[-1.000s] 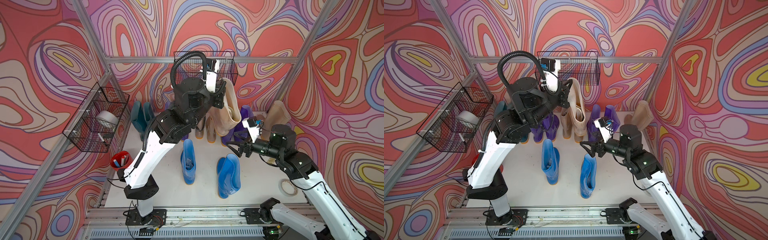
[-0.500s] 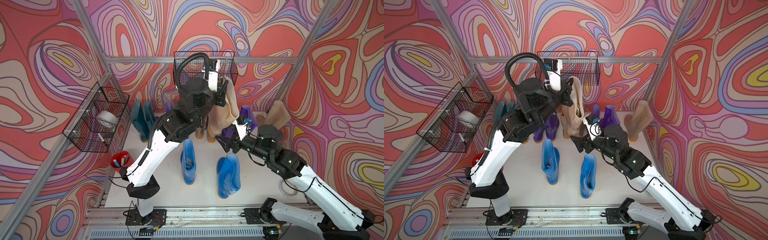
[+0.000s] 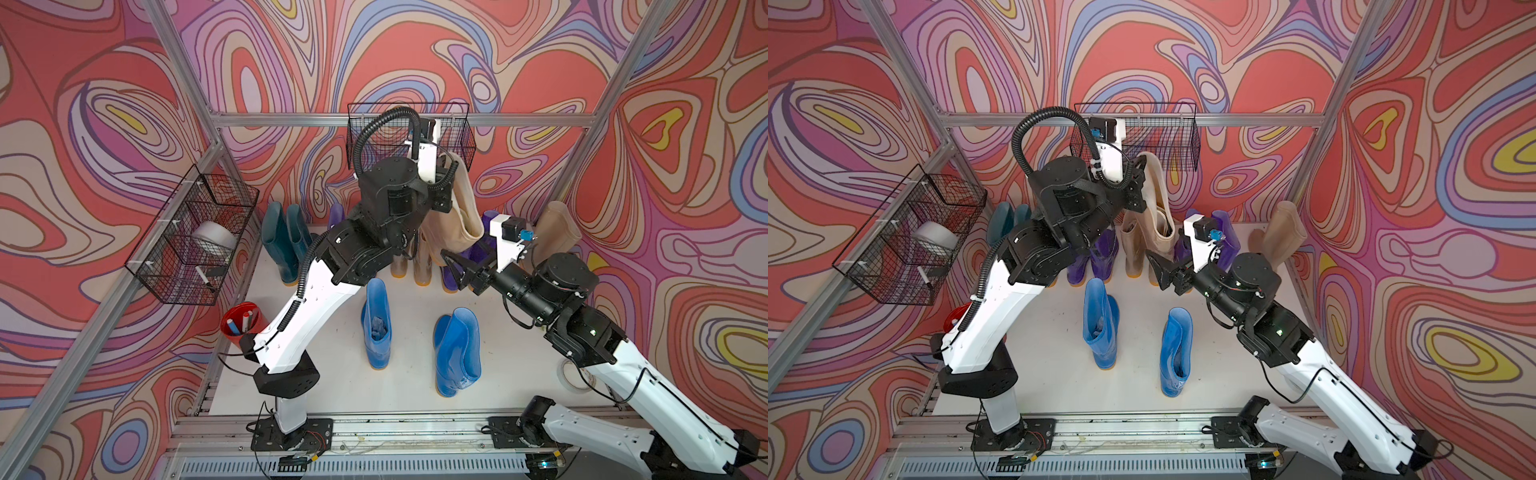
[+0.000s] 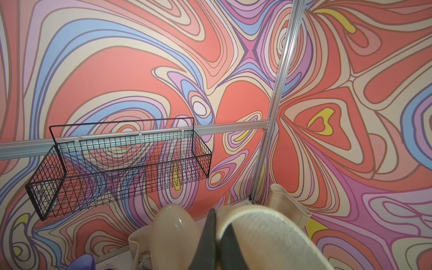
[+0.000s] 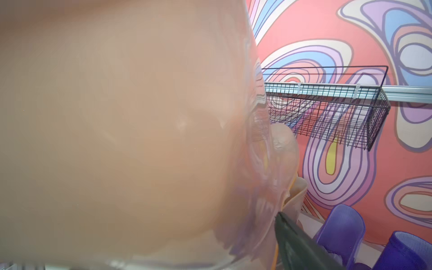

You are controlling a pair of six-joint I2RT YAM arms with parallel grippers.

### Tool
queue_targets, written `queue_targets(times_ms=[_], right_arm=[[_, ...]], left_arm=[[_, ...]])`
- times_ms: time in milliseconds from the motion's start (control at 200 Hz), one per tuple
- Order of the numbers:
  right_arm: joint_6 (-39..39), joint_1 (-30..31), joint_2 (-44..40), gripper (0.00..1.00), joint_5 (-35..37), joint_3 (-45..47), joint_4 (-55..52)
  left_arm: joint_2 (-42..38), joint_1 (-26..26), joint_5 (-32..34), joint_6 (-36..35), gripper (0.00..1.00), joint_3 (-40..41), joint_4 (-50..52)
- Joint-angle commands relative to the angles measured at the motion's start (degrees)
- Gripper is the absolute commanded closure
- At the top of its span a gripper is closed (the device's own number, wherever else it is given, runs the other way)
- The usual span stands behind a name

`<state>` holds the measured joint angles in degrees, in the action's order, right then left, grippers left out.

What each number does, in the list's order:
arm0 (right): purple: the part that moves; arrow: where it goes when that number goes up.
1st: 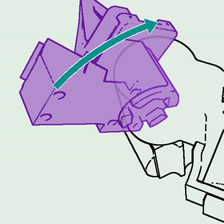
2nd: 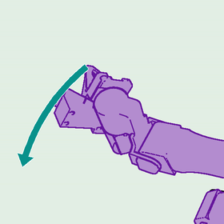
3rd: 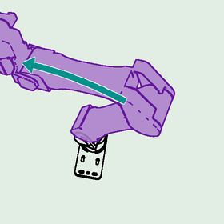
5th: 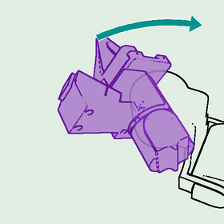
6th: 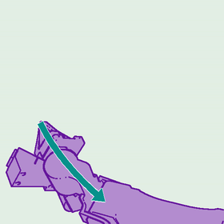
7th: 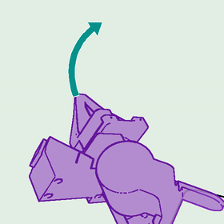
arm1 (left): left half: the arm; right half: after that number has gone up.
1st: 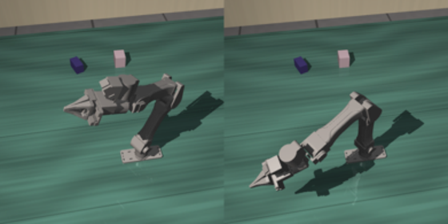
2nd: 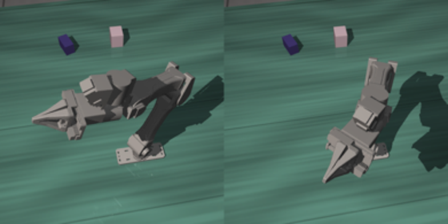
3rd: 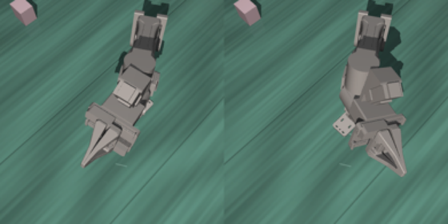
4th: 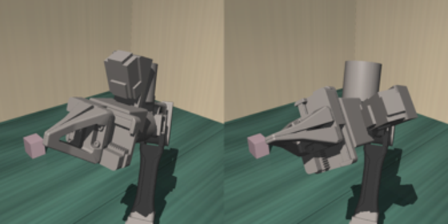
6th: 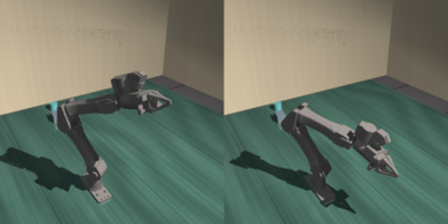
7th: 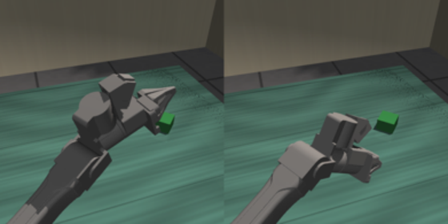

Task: Match and arrange rain boots in pairs
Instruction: Pair a pair of rain boots at the center of the board.

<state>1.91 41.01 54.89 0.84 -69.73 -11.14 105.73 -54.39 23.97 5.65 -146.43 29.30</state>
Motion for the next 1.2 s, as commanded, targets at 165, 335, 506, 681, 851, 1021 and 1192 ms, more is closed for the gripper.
queue_targets(times_ms=[165,335,506,681,851,1021,1192], right_arm=[[0.1,0.4,3.5,0.10,1.8,-1.3,5.4],[0.8,0.5,5.3,0.16,5.3,-1.4,7.7],[1.1,0.5,3.4,0.38,8.4,1.3,12.1],[0.7,0.5,0.9,0.74,9.2,2.0,12.4],[0.2,0.6,0.4,0.87,9.0,1.3,11.8],[-0.6,0.6,-0.1,0.92,12.9,0.3,10.0],[-3.3,0.5,-1.1,0.93,17.1,-1.3,7.9]], left_arm=[[-2.9,0.1,0.3,0.2,1.00,1.3,-8.9],[-2.9,0.1,-0.1,0.8,1.00,1.3,-8.6],[-2.9,0.1,-0.6,1.0,1.00,1.4,-8.6],[-3.0,0.1,-0.8,0.7,1.00,1.5,-8.8],[-3.1,0.1,-1.4,0.7,0.96,1.7,-9.0],[-5.0,0.1,0.5,-0.5,0.55,4.3,-10.2],[-10.8,0.1,4.1,-3.5,0.48,13.1,-13.7]])
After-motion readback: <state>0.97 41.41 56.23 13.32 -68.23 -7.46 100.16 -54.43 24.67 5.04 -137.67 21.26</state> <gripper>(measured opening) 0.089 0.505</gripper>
